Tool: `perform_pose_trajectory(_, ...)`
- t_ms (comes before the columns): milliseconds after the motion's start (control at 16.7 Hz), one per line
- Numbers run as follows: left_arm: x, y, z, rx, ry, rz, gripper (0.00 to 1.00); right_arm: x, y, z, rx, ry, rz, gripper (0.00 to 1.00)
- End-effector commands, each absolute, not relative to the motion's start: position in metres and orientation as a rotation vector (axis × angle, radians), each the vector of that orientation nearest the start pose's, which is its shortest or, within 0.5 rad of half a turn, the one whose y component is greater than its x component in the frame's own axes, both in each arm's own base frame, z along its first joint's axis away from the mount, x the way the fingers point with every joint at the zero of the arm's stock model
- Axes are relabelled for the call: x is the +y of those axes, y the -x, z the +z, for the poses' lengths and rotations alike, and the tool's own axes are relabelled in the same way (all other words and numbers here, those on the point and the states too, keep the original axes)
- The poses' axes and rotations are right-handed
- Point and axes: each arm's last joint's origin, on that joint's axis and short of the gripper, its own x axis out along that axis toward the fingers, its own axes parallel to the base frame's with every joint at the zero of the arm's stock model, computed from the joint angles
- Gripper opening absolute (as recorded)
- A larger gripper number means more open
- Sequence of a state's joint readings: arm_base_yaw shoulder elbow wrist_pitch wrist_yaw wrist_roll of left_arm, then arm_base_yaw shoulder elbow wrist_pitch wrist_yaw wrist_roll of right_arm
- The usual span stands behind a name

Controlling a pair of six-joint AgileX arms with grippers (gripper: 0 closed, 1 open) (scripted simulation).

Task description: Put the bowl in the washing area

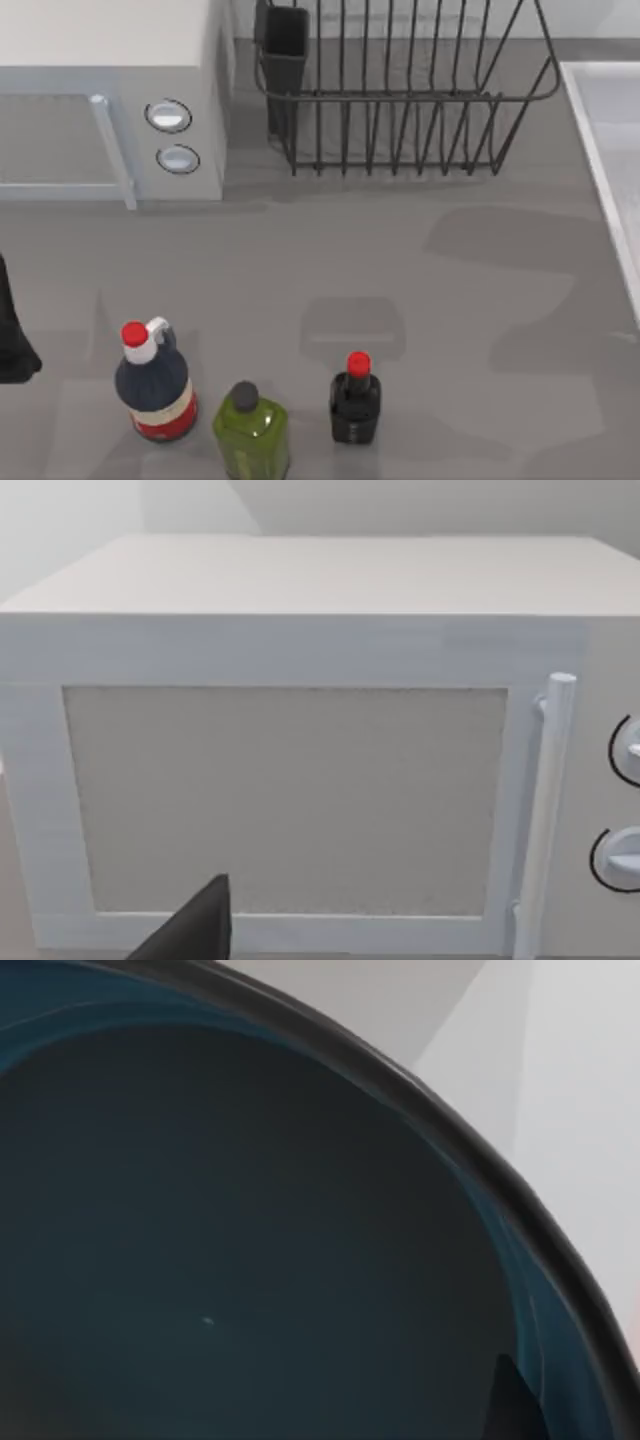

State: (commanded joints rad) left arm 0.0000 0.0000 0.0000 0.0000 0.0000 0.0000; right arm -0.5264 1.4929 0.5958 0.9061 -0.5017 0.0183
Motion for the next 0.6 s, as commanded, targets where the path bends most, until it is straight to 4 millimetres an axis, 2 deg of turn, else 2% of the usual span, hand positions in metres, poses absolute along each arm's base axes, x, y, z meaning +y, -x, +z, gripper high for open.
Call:
perform_pose_trajectory(180, -0.001, -0.106, 0.16, 0.0, 0.0, 0.0, 1.0, -0.136, -0.27, 0.206, 0.004, -0.004, -0.006, 0.0)
perform_pose_trajectory(300, -0.001, -0.106, 0.16, 0.0, 0.0, 0.0, 1.0, -0.14, -0.273, 0.194, 0.007, -0.006, -0.009, 0.0)
perform_pose_trajectory(600, -0.001, -0.106, 0.16, 0.0, 0.0, 0.0, 1.0, -0.148, -0.281, 0.133, 0.008, -0.004, -0.016, 0.0)
